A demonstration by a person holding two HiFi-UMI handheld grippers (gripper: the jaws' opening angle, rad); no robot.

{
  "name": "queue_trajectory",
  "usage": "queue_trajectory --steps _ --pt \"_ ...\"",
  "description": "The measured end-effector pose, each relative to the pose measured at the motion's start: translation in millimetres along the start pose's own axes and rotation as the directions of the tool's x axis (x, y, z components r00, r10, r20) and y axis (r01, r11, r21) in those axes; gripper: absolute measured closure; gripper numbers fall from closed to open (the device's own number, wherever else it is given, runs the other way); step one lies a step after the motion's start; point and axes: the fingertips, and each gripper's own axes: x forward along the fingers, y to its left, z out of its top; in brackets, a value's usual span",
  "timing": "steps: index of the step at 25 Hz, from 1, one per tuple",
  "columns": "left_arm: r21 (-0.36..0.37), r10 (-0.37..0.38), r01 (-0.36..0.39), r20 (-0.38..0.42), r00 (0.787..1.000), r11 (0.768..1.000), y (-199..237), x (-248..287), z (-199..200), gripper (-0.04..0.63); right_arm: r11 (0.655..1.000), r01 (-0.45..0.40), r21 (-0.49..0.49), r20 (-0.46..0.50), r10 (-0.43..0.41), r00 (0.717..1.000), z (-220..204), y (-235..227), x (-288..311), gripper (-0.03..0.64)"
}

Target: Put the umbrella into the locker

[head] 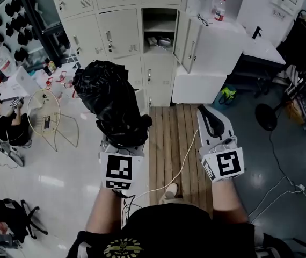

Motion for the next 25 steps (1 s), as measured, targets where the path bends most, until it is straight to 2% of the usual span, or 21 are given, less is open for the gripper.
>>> queue_trajectory --steps 4,9,15,25 --pt "-0.004 -0.012 0.012 0.023 1.000 1.000 0 2 -3 0.337 1.000 0.006 0.002 0.002 -0.006 1.000 -5 -3 4 0.581" --pt "-0.052 -0.008 0.011 0.051 0.999 0.999 1 15 -6 0.337 0.999 -0.031 -0.012 0.031 0.031 0.999 -7 -2 13 0.581" --pt "-0.099 0.028 -0.024 0.040 0.999 0.995 7 81 20 0.337 0.997 -0.081 -0.010 0.039 0.081 0.996 -9 -61 48 0.581" --pt "-0.083 0.043 -0.041 0.017 0.999 0.996 -4 119 26 0.337 0.992 -0.123 0.012 0.038 0.122 0.992 -23 -93 59 0.580"
